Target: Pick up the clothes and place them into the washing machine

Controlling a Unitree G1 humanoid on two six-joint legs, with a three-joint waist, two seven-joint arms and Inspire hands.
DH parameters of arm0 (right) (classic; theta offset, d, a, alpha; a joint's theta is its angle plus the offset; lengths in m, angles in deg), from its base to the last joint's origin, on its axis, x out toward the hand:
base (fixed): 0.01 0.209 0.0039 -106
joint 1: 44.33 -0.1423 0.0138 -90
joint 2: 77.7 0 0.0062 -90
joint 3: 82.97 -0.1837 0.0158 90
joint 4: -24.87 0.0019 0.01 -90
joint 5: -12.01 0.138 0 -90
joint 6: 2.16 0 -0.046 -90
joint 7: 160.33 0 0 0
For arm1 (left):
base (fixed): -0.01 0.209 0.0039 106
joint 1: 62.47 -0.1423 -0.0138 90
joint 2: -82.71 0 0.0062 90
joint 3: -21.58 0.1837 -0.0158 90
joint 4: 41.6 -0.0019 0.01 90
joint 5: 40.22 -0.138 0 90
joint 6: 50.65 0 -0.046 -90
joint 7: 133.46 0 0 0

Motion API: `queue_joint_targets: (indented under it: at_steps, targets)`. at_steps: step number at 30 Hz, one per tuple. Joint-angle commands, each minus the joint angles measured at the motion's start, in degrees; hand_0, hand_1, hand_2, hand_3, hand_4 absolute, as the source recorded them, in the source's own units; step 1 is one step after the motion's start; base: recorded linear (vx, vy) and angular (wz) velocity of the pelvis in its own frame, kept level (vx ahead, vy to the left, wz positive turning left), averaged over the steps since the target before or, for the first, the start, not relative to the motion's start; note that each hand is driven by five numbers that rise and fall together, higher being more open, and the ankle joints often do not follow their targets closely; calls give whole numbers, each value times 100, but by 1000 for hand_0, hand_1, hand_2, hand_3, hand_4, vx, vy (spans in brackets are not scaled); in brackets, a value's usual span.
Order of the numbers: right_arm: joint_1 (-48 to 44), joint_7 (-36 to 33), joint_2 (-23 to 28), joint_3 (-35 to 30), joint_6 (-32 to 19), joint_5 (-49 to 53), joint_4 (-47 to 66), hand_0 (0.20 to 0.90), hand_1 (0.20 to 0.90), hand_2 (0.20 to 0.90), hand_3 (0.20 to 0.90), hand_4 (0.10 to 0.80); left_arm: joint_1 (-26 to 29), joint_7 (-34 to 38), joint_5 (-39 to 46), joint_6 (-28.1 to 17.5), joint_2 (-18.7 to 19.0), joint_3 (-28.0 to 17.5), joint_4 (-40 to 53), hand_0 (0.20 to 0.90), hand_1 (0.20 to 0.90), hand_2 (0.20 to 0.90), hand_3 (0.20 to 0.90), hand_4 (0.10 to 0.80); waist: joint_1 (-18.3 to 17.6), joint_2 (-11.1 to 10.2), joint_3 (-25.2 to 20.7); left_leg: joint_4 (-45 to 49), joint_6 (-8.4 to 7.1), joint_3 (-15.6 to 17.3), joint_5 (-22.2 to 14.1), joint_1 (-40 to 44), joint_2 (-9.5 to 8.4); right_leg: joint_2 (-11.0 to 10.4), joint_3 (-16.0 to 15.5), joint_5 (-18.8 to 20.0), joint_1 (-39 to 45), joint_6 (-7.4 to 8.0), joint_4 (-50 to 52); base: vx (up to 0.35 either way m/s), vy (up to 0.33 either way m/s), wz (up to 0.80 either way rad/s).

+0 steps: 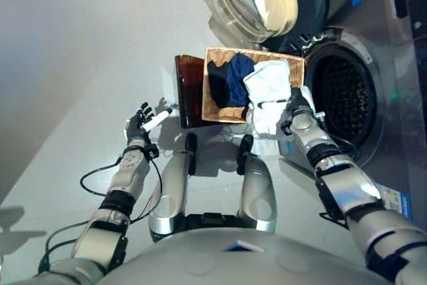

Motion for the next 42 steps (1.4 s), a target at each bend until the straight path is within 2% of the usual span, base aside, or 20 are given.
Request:
queue_joint_targets:
  at_steps: [1, 5, 9, 10, 11, 16, 20, 22, 27, 33, 34, 36, 42]
  targets:
    - [107, 72, 343, -270, -272, 485, 498, 200, 200, 200, 200, 300, -231, -194, -128, -265, 174, -217, 126, 900, 900, 900, 900, 800, -63, -255, -488, -291, -449, -40, -184, 499, 85, -49, -117, 472, 518, 6, -720, 83, -49, -14]
    - [634, 132, 271, -795, -438, 1216, 897, 200, 200, 200, 200, 300, -370, -258, -131, -190, 139, -396, 71, 900, 900, 900, 900, 800, -127, -315, -724, -921, -508, -16, 68, 972, 120, 19, -192, 647, 880, 68, -1178, 82, -25, -10]
    - [1200, 154, -72, -1469, -664, 2254, 1165, 200, 200, 200, 200, 300, -477, -273, -113, -121, 43, -559, 6, 900, 900, 900, 900, 800, -183, -281, -866, -1307, -529, 37, 169, 1369, 227, 100, -212, 613, 1124, 85, -1321, 69, 0, -15]
    - [1201, 153, -75, -1472, -662, 2254, 1169, 200, 200, 200, 200, 300, -476, -272, -113, -121, 46, -558, 7, 900, 900, 900, 900, 800, -186, -291, -875, -1320, -527, 36, 196, 1355, 215, 90, -212, 631, 1111, 85, -1333, 78, 4, -4]
    - [1382, 149, -267, -1695, -789, 2825, 1298, 200, 200, 200, 200, 300, -490, -272, -117, -83, 7, -595, -64, 900, 900, 900, 900, 800, -222, -262, -903, -1351, -536, 48, 168, 1454, 242, 101, -208, 577, 1170, 87, -1301, 51, 7, 0]
    - [1651, 201, -565, -1860, -924, 3348, 1394, 200, 200, 200, 200, 300, -508, -254, -114, -53, -77, -602, -91, 900, 900, 900, 900, 800, -277, -241, -909, -1308, -523, 70, 145, 1467, 212, 95, -184, 540, 1174, 69, -1299, 18, 4, -9]
    - [1748, 295, -805, -1896, -1018, 3864, 1524, 200, 200, 200, 200, 300, -491, -218, -38, -92, -132, -617, -22, 900, 900, 900, 900, 800, -323, -184, -739, -1002, -508, 69, 63, 1161, 168, 51, -148, 465, 932, 45, -1094, -97, 4, -1]
    - [1630, 427, -987, -2007, -1139, 4667, 1478, 200, 200, 200, 200, 300, -385, -177, 116, -159, -154, -554, 12, 900, 900, 900, 900, 800, -336, -140, -454, -489, -472, 43, -61, 719, 111, -1, -77, 369, 578, -7, -694, -192, 16, 4]
    - [1382, 426, -1070, -2047, -1251, 5196, 1386, 200, 200, 200, 200, 300, -263, -154, 270, -212, -172, -471, 75, 900, 900, 900, 900, 800, -326, -53, -196, 422, -429, 30, -448, 24, 96, -56, 19, 74, -27, -102, 42, -103, 2, 12]
    - [1166, 390, -1026, -1919, -1374, 5314, 1636, 200, 200, 200, 200, 300, -299, -126, 295, -224, -213, -330, 210, 900, 900, 900, 900, 800, -325, 3, -61, 1731, -359, 77, -989, -840, 160, -64, 264, -394, -897, -279, 1249, -72, 7, 5]
    - [1161, 397, -1031, -1910, -1386, 5316, 1674, 200, 200, 200, 200, 300, -296, -124, 281, -214, -231, -299, 209, 900, 900, 900, 900, 800, -317, 31, -35, 1967, -373, 31, -1268, -878, 202, -33, 316, -652, -972, -263, 1524, 0, 0, 0]
    - [1118, 383, -1025, -1905, -1450, 5349, 1722, 200, 200, 200, 200, 300, -277, -119, 268, -211, -245, -251, 229, 900, 900, 900, 900, 800, -317, 45, 35, 2405, -350, 32, -1485, -1117, 245, -31, 379, -852, -1225, -320, 1955, -17, 8, -6]
    - [1041, 435, -1122, -2039, -1736, 5862, 2167, 200, 200, 200, 200, 300, -304, -66, 326, -210, -234, -258, 300, 900, 900, 900, 900, 800, -339, 85, 101, 2904, -293, 43, -1699, -1559, 244, -30, 459, -1048, -1717, -395, 2459, -19, 6, -4]
